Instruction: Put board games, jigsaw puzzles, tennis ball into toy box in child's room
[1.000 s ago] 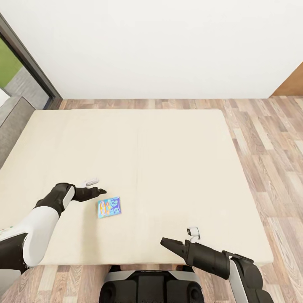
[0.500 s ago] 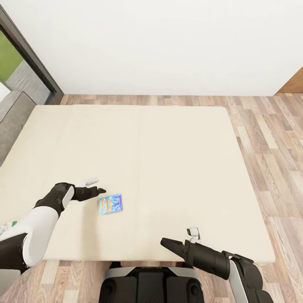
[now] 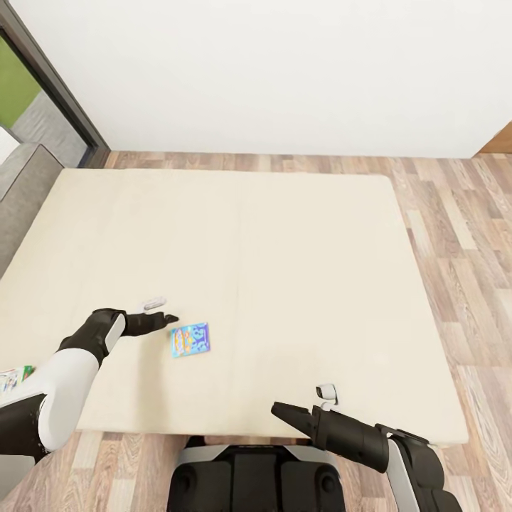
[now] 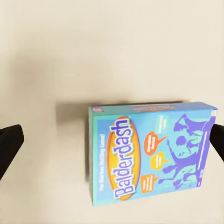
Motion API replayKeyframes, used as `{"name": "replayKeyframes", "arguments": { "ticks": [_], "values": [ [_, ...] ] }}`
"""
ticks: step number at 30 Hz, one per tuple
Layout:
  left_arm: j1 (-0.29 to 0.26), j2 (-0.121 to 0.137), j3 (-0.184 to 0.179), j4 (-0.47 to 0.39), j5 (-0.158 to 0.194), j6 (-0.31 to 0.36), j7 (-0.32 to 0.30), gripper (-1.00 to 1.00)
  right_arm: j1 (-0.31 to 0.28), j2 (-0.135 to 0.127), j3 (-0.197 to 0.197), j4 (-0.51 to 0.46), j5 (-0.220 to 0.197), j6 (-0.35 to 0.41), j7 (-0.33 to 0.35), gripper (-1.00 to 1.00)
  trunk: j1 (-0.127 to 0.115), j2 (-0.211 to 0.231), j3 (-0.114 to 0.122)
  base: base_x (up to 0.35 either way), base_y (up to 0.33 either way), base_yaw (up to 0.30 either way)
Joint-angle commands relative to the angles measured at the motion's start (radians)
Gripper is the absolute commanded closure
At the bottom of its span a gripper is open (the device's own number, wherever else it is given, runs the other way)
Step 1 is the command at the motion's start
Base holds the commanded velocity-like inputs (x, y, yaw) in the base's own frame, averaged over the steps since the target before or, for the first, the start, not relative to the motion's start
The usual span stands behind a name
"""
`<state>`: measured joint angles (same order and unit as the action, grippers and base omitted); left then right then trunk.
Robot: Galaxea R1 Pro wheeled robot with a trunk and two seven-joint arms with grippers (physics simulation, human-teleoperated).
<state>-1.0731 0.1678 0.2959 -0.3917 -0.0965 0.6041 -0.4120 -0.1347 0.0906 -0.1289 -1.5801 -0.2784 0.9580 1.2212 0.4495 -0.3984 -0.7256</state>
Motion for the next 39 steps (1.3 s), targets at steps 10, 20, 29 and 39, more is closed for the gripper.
{"name": "replayKeyframes", "arguments": {
  "ticks": [10,20,29,39],
  "values": [
    [-0.001,-0.002,0.009,-0.002,-0.008,-0.010,-0.007,-1.00,0.000,0.000,-0.003,-0.001,-0.001,0.004,0.003,-1.00,0.000,-0.002,-0.018,0.000,0.000,0.063],
    [-0.001,-0.003,0.010,-0.003,-0.007,-0.024,-0.005,-1.00,-0.001,-0.001,-0.003,-0.001,-0.001,0.004,0.003,-1.00,0.000,-0.002,-0.034,0.000,0.000,0.066],
    [-0.001,-0.008,0.008,-0.005,-0.006,-0.027,-0.007,-1.00,-0.001,-0.003,-0.002,-0.001,-0.001,0.004,0.005,-1.00,0.000,-0.002,-0.048,0.000,0.000,0.068],
    [-0.001,-0.010,0.006,-0.006,-0.006,-0.028,-0.011,-1.00,0.000,-0.001,-0.002,-0.001,-0.001,0.004,0.006,-1.00,0.000,-0.002,-0.051,0.000,0.000,-0.025]
  ]
}}
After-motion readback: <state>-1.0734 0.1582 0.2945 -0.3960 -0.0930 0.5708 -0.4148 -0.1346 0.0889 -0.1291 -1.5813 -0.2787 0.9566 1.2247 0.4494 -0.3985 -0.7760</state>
